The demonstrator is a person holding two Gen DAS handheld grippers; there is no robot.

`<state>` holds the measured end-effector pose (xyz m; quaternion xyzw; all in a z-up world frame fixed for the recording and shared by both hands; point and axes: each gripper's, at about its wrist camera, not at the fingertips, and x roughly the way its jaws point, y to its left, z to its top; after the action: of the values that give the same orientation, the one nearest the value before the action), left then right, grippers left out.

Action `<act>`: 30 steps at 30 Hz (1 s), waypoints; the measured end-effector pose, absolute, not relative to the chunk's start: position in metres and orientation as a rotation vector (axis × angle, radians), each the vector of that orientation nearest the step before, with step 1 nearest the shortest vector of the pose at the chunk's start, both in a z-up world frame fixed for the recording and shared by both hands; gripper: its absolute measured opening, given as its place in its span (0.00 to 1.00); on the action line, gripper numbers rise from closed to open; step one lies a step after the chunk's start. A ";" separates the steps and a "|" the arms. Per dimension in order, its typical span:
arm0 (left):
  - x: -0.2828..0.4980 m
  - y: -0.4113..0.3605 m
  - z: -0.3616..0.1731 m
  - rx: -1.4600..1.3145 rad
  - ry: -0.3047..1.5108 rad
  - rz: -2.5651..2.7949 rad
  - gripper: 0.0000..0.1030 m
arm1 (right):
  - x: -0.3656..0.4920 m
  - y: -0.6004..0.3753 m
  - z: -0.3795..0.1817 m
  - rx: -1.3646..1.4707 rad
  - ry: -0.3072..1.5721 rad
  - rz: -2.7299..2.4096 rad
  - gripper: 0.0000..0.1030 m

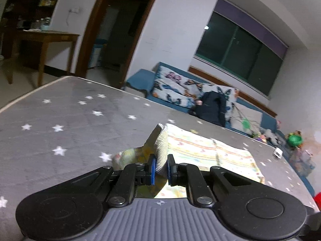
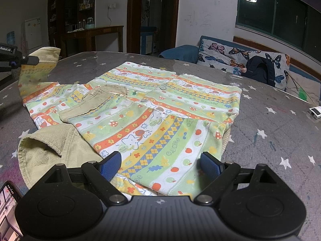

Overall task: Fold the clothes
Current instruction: 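Carry the leg over the pants toward the right gripper and lower it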

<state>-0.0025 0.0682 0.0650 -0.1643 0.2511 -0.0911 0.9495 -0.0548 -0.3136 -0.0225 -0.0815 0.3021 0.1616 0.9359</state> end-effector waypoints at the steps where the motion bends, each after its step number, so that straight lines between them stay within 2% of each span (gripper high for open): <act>1: -0.002 0.064 0.065 -0.337 0.515 -0.200 0.12 | -0.055 -0.314 -0.023 -0.166 0.618 0.331 0.86; 30: 0.007 -0.035 0.062 -0.279 0.571 -0.462 0.12 | -0.054 -0.313 -0.022 -0.158 0.622 0.335 0.89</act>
<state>0.0073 -0.0349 0.0625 -0.1357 0.2783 -0.2250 0.9238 -0.0544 -0.3128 -0.0218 -0.0774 0.3043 0.1637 0.9352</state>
